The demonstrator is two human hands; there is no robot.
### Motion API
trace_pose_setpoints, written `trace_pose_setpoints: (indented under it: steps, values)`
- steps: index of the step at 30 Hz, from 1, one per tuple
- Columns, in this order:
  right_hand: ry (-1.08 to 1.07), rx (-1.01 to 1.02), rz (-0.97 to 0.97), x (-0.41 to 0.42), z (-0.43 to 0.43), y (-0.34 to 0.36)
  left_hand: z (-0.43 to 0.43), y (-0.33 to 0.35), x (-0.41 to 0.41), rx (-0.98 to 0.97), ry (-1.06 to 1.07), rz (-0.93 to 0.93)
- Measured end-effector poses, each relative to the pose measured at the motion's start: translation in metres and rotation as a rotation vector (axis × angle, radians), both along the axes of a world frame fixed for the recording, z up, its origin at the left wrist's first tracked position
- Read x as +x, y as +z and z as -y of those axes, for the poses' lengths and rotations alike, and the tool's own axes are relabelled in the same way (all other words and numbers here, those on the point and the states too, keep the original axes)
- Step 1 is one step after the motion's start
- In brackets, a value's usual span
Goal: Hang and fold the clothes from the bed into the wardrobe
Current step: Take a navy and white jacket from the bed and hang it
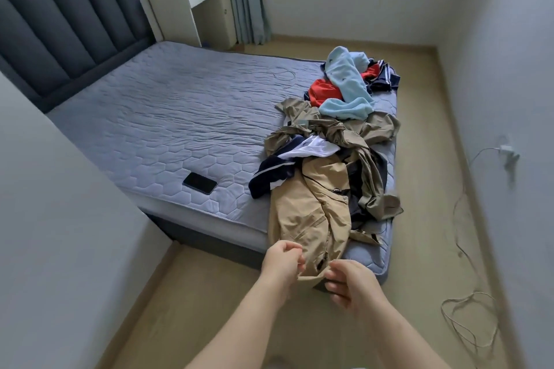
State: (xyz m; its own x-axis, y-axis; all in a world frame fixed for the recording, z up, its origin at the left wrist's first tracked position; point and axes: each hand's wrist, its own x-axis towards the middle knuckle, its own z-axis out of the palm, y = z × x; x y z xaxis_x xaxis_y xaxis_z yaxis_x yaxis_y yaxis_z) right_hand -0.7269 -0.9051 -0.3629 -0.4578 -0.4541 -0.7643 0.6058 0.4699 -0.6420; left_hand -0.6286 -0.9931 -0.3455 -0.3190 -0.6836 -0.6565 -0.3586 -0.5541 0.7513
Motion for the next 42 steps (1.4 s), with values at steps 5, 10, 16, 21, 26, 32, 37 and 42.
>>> trace_pose_setpoints:
  steps: [5, 10, 16, 21, 26, 32, 37, 42]
  values:
    - [-0.063, 0.031, 0.09, -0.065, 0.04, -0.014, 0.05, -0.017, -0.066, -0.002, -0.046, 0.067]
    - [0.071, 0.06, 0.085, -0.155, 0.091, -0.03, 0.085, -0.03, -0.14, -0.016, 0.058, 0.09]
    - [0.297, 0.081, 0.038, -0.255, 0.14, -0.031, 0.099, -0.035, -0.215, 0.047, 0.324, 0.129]
    - [0.427, 0.174, 0.059, -0.298, 0.157, -0.038, 0.095, -0.044, -0.25, 0.138, 0.484, 0.155]
    - [0.491, 0.191, 0.006, -0.316, 0.178, -0.04, 0.109, -0.046, -0.261, 0.144, 0.497, 0.185]
    - [0.539, 0.227, -0.002, -0.338, 0.204, -0.057, 0.135, -0.052, -0.283, 0.196, 0.535, 0.214]
    - [0.628, 0.267, 0.0, -0.373, 0.244, -0.08, 0.165, -0.083, -0.315, 0.242, 0.586, 0.265]
    - [0.737, 0.298, 0.029, -0.42, 0.304, -0.122, 0.208, -0.13, -0.367, 0.329, 0.683, 0.309]
